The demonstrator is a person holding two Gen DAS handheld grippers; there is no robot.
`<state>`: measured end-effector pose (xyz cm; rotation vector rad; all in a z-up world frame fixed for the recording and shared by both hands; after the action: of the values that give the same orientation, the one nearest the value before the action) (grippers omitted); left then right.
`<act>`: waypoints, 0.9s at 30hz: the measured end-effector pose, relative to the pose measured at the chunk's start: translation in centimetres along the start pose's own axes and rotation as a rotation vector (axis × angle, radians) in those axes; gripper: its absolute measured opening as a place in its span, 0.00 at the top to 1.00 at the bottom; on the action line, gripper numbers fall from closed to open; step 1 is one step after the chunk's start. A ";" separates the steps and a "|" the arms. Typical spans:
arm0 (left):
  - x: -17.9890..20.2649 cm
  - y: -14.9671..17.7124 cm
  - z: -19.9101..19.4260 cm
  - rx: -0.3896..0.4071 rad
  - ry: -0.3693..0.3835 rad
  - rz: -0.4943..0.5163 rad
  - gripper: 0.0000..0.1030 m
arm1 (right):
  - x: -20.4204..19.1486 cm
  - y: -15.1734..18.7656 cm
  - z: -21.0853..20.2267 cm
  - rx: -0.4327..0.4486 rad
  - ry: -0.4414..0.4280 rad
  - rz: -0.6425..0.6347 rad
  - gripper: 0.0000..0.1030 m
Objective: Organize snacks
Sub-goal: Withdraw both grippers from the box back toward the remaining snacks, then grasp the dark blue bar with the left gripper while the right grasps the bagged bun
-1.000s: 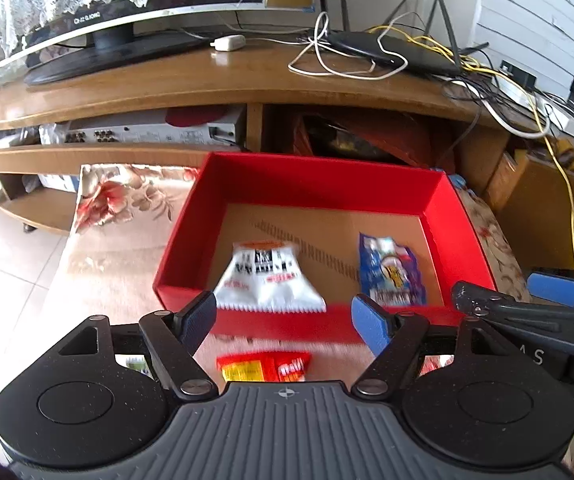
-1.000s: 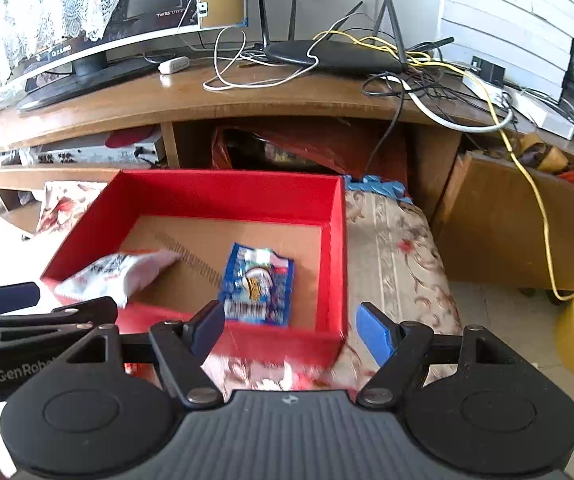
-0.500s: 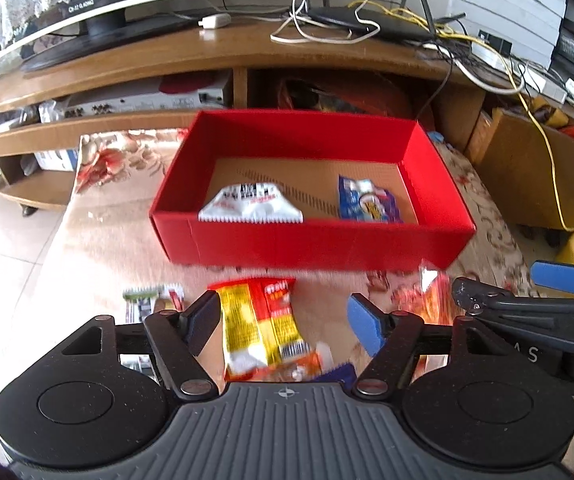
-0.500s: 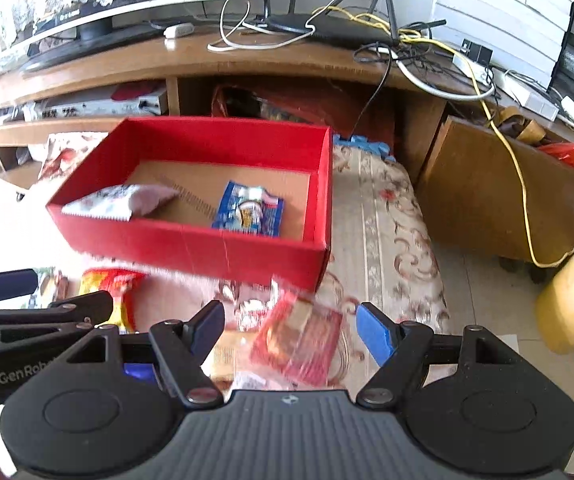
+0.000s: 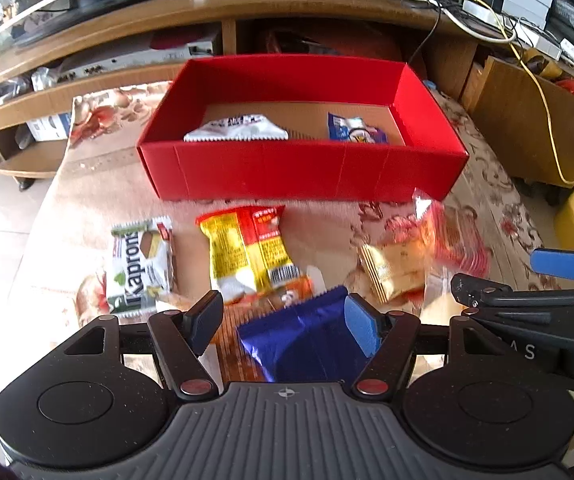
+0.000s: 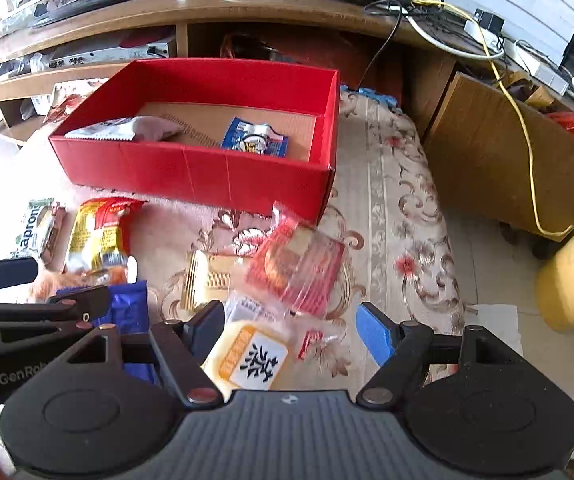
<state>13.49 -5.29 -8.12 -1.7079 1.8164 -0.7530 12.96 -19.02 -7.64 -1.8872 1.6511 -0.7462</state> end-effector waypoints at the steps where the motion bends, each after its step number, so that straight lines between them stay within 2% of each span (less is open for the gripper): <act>1: 0.0 0.2 0.0 -0.004 0.002 -0.003 0.28 | 0.0 0.1 0.0 -0.003 -0.003 -0.002 0.29; 6: -0.2 0.9 0.2 -0.042 0.019 -0.055 0.18 | 0.5 0.4 0.1 -0.026 -0.038 0.025 0.28; 13: 0.7 1.9 0.8 -0.089 0.015 -0.075 0.17 | 1.8 0.2 -0.2 -0.015 -0.038 0.043 0.28; 18: 1.4 2.6 2.3 -0.129 -0.024 -0.098 0.15 | 3.2 0.4 -0.1 -0.016 -0.032 0.077 0.27; 23: 2.1 2.9 3.0 -0.093 -0.084 -0.051 0.11 | 3.4 1.0 0.0 -0.030 -0.039 0.086 0.27; 27: 2.2 3.2 2.8 -0.083 -0.088 0.018 0.18 | 2.7 1.4 0.3 -0.050 -0.059 0.091 0.27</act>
<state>13.13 -7.46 -12.37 -1.7465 1.8231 -0.5932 12.46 -21.89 -8.69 -1.8369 1.7203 -0.6115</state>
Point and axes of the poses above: each gripper's, at about its wrist camera, not at the fingertips, and z roughly the way its jaws point, x to its right, y to its underside, the point moved 9 cm from there along z, roughly the way its jaws point, and after that the axes turned 12 degrees about x, right-handed, at the moved point
